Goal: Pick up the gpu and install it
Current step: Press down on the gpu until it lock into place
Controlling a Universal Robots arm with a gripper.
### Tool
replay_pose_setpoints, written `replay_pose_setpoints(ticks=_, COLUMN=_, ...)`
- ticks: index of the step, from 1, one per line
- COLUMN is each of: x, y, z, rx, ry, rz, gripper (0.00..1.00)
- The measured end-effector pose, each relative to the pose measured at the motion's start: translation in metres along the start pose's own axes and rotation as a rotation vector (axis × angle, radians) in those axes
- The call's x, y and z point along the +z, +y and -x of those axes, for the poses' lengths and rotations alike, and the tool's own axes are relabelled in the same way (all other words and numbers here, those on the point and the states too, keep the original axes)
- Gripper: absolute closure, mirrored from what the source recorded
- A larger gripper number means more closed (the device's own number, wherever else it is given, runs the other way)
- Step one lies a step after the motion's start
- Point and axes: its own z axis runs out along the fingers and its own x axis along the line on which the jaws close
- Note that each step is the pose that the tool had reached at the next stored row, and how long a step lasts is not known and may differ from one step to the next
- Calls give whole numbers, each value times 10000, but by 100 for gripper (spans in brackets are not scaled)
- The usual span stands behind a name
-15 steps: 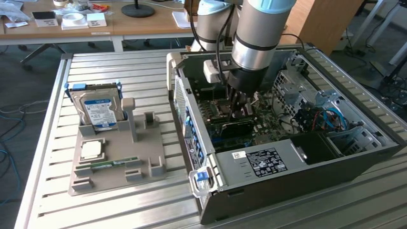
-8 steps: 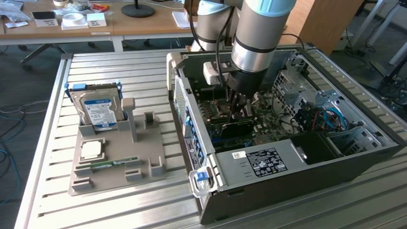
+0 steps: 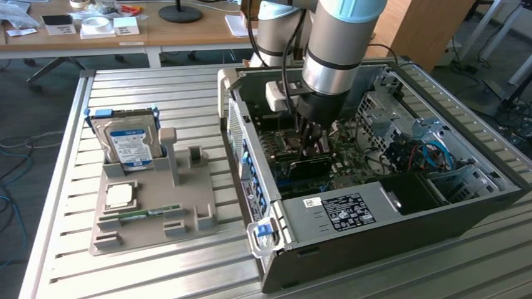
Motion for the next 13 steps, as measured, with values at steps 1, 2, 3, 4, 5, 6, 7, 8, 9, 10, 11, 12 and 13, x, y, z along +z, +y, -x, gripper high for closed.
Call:
replay_pose_setpoints(ticks=1, x=0, y=0, z=0, rx=0, ry=0, rz=0, gripper=89)
replay_pose_setpoints(ticks=2, x=5, y=1, z=0, rx=0, ry=-2, rz=-1, gripper=89)
replay_pose_setpoints(ticks=3, x=8, y=1, z=-1, rx=0, ry=-2, rz=-1, gripper=89)
replay_pose_setpoints(ticks=4, x=8, y=1, z=-1, rx=0, ry=0, rz=0, gripper=89)
replay_pose_setpoints(ticks=5, x=8, y=1, z=-1, rx=0, ry=0, rz=0, gripper=89)
replay_pose_setpoints(ticks=6, x=8, y=1, z=-1, rx=0, ry=0, rz=0, gripper=89)
replay_pose_setpoints(ticks=7, x=9, y=3, z=-1, rx=1, ry=1, rz=0, gripper=89)
replay_pose_setpoints(ticks=8, x=16, y=13, z=-1, rx=2, ry=-1, rz=-2, gripper=89)
replay_pose_setpoints(ticks=9, x=18, y=21, z=-1, rx=1, ry=-1, rz=-1, gripper=89)
replay_pose_setpoints(ticks=10, x=18, y=22, z=-1, rx=0, ry=-2, rz=-1, gripper=89)
replay_pose_setpoints(ticks=11, x=18, y=23, z=-1, rx=0, ry=-1, rz=-1, gripper=89)
replay_pose_setpoints(ticks=12, x=18, y=22, z=-1, rx=0, ry=-1, rz=-1, gripper=89)
replay_pose_setpoints(ticks=13, x=18, y=23, z=-1, rx=0, ry=0, rz=-1, gripper=89)
